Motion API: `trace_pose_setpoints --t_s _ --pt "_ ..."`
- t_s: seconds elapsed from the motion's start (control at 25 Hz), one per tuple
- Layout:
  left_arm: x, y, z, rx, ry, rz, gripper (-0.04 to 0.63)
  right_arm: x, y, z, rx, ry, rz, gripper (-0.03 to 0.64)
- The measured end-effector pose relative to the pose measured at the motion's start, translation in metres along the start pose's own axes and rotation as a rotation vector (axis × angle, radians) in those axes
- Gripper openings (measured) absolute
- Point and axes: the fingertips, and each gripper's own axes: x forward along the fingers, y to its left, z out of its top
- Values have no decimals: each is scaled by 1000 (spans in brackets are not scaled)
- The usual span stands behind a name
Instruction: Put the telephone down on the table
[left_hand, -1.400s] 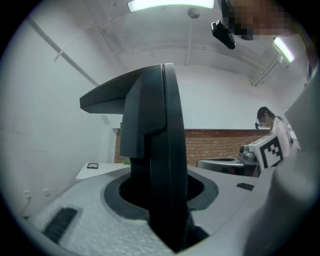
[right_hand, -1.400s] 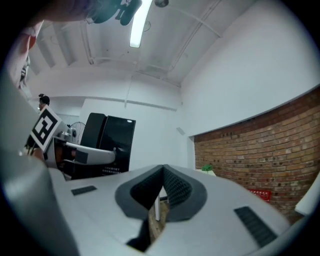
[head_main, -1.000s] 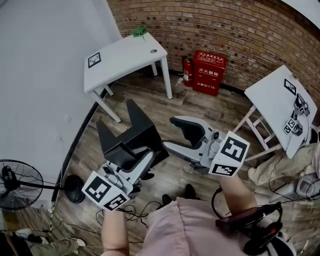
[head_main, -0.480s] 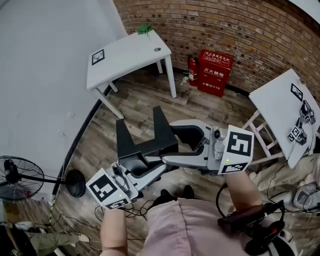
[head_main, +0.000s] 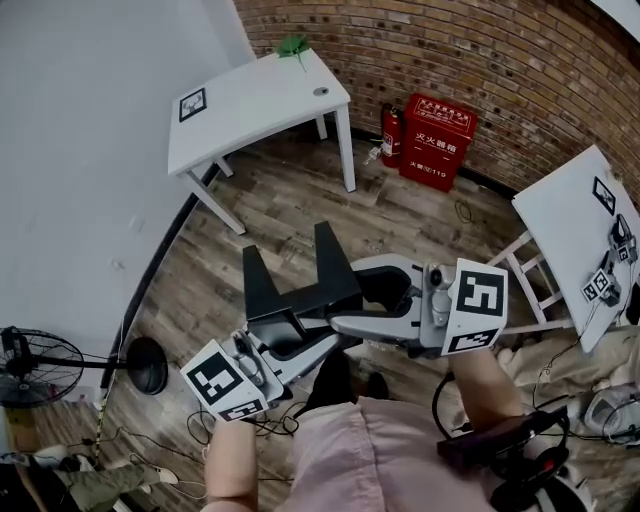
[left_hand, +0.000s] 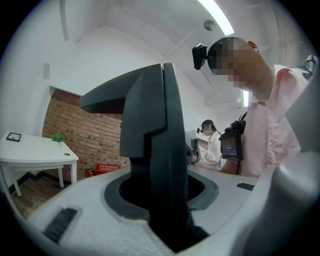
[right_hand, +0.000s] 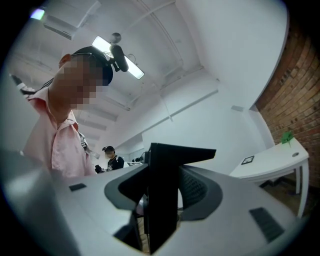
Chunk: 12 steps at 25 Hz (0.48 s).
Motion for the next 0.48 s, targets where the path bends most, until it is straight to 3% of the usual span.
trace_pose_setpoints --t_s 0.48 --pt "-17 157 16 -72 -8 -55 170 82 -140 4 54 8 -78 184"
